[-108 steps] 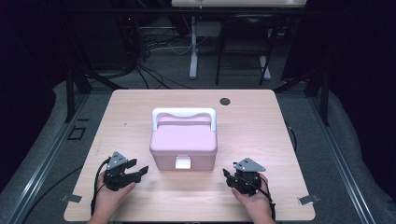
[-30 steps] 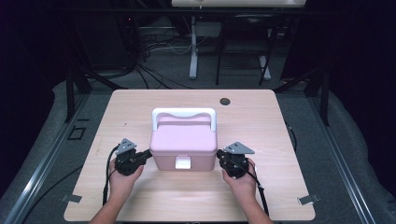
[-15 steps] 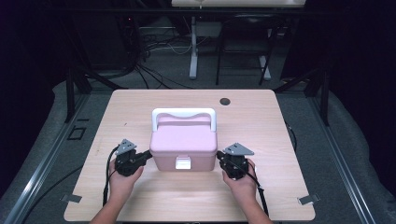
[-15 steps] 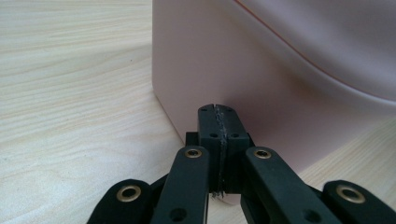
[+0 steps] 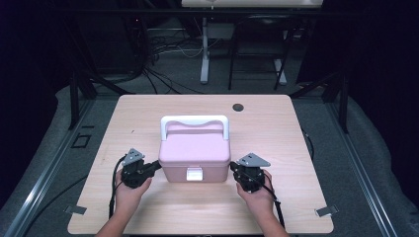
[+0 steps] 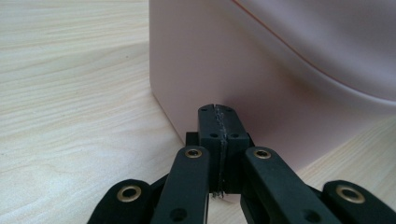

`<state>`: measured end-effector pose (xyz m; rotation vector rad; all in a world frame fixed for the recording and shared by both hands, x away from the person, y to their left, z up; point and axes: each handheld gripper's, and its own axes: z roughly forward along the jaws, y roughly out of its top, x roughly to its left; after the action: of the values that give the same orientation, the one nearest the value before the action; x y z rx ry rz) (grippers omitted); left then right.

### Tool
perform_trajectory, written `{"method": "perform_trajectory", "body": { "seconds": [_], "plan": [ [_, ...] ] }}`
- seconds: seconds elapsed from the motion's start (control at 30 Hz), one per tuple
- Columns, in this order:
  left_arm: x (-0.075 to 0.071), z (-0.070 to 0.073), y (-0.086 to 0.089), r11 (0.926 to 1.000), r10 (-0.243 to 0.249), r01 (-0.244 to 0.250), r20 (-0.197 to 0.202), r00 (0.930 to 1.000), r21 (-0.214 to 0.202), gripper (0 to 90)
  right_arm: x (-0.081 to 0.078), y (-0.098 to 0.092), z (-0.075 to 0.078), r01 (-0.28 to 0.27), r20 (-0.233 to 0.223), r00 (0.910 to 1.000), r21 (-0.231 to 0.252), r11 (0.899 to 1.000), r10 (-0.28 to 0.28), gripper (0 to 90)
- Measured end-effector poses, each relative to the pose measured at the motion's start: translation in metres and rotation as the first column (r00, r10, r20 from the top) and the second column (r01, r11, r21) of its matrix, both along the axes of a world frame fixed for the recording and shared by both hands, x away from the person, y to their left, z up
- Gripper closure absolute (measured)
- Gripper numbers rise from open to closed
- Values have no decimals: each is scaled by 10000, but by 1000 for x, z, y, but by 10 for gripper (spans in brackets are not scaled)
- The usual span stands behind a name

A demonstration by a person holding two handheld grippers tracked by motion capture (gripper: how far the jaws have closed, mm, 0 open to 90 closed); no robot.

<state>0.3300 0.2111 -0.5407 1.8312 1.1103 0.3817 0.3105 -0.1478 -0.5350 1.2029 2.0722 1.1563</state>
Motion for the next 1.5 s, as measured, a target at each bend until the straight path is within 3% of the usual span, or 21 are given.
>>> {"method": "perform_trajectory", "body": {
  "seconds": [1.5],
  "plan": [
    [-36, 5, -3, 9972, -663, 674, -350, 9972, 322, 900, -40, -8, 7, -644, -390, 9973, -585, 9962, 622, 900]
  ]
}}
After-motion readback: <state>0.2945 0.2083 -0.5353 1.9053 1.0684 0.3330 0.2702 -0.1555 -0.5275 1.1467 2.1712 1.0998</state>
